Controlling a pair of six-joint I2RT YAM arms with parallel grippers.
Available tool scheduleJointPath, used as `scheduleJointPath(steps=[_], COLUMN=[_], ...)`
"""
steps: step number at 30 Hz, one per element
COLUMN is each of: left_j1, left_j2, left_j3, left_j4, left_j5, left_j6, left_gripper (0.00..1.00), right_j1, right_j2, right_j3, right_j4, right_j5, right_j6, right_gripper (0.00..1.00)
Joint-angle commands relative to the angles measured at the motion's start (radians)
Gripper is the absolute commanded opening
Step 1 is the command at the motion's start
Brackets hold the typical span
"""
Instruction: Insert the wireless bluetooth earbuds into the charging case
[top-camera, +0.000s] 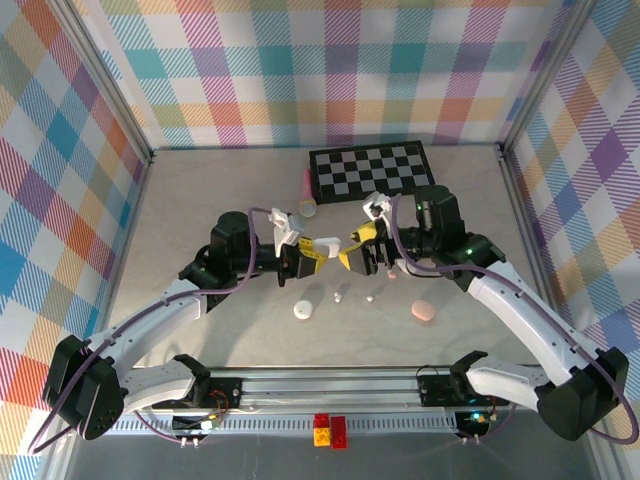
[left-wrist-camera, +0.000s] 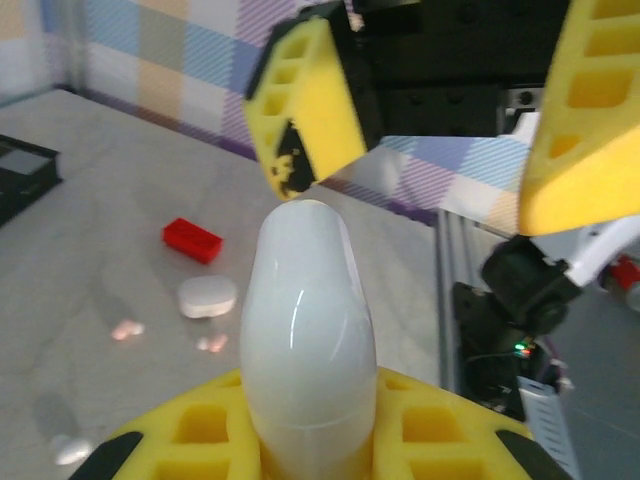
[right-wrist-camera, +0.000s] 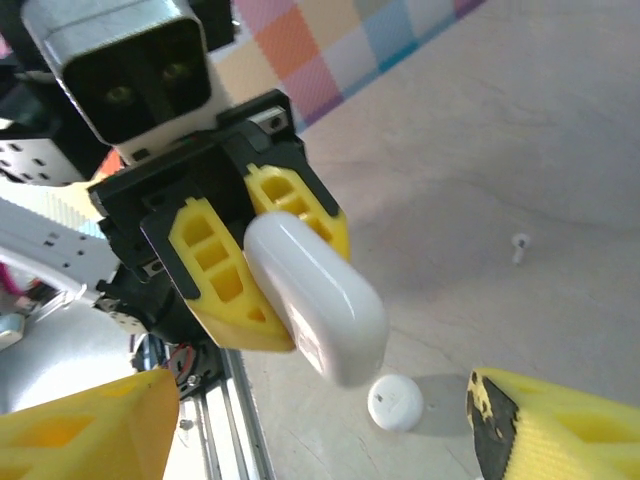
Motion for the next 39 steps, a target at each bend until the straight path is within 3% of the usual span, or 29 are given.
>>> scheduleJointPath(steps=[1,7,12,19,23,24,25,27,29,32,36,39], left_j1=[0.008,0.009,0.009,0.008,0.008,0.008,0.008,0.008,0.008,0.008,0.008,0.006], left_j2=[-0.023,-0.006,0.003,0.006,0.010,0.009,0.008,0.005,-0.001,-0.023,-0.080,-0.112], left_j3=[0.023,0.042,0.045,0.043,0.042,0.041,0.040,0.035,0.028,0.001,-0.060,-0.086], left_j4=[0.021,0.033,0.076,0.091,0.099,0.101,0.101,0.108,0.123,0.166,0.186,0.119], left_j5=[0.123,0.144,0.157,0.133,0.110,0.100,0.081,0.043,0.018,-0.038,-0.179,-0.285], left_j6=[-0.043,-0.057,-0.084,-0.090,-0.090,-0.090,-0.092,-0.092,-0.093,-0.099,-0.068,-0.012], left_gripper=[0.01,0.01,0.01,0.02,0.04,0.10,0.23,0.30,0.44,0.70,0.99,1.00], right_j1=[0.007,0.007,0.007,0.007,0.007,0.007,0.007,0.005,0.003,-0.007,-0.048,-0.076], right_j2=[0.016,0.057,0.071,0.078,0.076,0.076,0.075,0.073,0.070,0.077,0.123,0.198], right_j3=[-0.003,-0.008,-0.011,-0.017,-0.020,-0.022,-0.023,-0.029,-0.039,-0.056,-0.085,-0.105], right_j4=[0.121,0.129,0.127,0.122,0.128,0.132,0.138,0.146,0.161,0.175,0.210,0.255], right_j5=[-0.153,-0.225,-0.219,-0.214,-0.198,-0.186,-0.170,-0.132,-0.112,-0.059,0.048,0.217], right_j6=[-0.037,-0.047,-0.057,-0.069,-0.069,-0.065,-0.059,-0.044,-0.031,0.002,0.119,0.298], right_gripper=[0.72,0.60,0.56,0.31,0.23,0.23,0.21,0.18,0.17,0.16,0.15,0.16])
